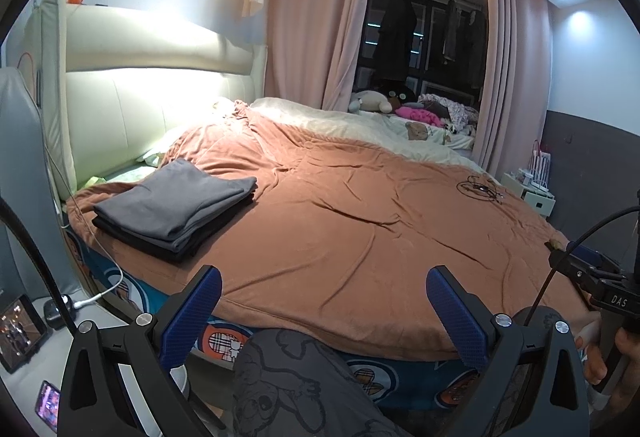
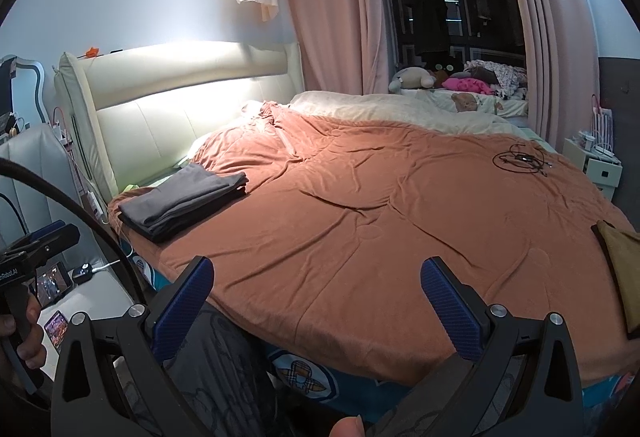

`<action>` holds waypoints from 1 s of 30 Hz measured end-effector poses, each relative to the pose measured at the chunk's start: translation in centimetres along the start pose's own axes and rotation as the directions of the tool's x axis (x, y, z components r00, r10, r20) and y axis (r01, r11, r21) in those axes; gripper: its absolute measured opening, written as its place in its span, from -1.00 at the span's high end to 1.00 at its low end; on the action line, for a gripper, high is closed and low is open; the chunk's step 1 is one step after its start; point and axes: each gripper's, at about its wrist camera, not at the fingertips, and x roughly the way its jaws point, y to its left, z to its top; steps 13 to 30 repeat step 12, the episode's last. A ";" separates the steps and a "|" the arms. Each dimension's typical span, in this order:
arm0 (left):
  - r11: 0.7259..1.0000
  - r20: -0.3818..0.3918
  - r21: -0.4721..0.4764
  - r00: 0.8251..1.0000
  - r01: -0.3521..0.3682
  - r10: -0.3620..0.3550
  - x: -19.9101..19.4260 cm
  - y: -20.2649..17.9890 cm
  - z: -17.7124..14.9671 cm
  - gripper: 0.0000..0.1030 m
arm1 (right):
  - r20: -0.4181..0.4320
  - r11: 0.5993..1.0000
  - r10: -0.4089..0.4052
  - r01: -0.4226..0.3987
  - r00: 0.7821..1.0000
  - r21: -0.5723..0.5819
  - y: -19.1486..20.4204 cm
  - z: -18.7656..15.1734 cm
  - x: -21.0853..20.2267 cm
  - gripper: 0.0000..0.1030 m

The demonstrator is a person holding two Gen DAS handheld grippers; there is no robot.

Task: Fold small clothes

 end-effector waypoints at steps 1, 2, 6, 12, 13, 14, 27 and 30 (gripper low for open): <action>1.000 0.001 0.000 1.000 0.002 -0.002 -0.1 0.0 0.0 -0.99 | 0.001 1.000 -0.001 0.001 1.000 0.000 0.0 -0.1 -0.1 -1.00; 1.000 0.002 0.000 1.000 0.004 -0.004 -0.2 0.1 -0.1 -0.99 | 0.002 1.000 -0.003 0.003 1.000 -0.001 0.1 0.0 -0.1 -1.00; 1.000 0.008 0.002 1.000 0.009 -0.009 -0.8 0.2 -0.2 -0.99 | 0.004 1.000 -0.006 0.006 1.000 -0.001 0.2 -0.3 -0.3 -1.00; 1.000 0.026 0.018 0.999 0.017 -0.018 -1.7 0.3 -0.4 -0.99 | 0.001 1.000 -0.013 0.013 1.000 0.006 0.3 -0.4 -0.3 -1.00; 1.000 0.026 0.018 0.999 0.017 -0.018 -1.7 0.3 -0.4 -0.99 | 0.001 1.000 -0.013 0.013 1.000 0.006 0.3 -0.4 -0.3 -1.00; 1.000 0.026 0.018 0.999 0.017 -0.018 -1.7 0.3 -0.4 -0.99 | 0.001 1.000 -0.013 0.013 1.000 0.006 0.3 -0.4 -0.3 -1.00; 1.000 0.026 0.018 0.999 0.017 -0.018 -1.7 0.3 -0.4 -0.99 | 0.001 1.000 -0.013 0.013 1.000 0.006 0.3 -0.4 -0.3 -1.00; 1.000 0.026 0.018 0.999 0.017 -0.018 -1.7 0.3 -0.4 -0.99 | 0.001 1.000 -0.013 0.013 1.000 0.006 0.3 -0.4 -0.3 -1.00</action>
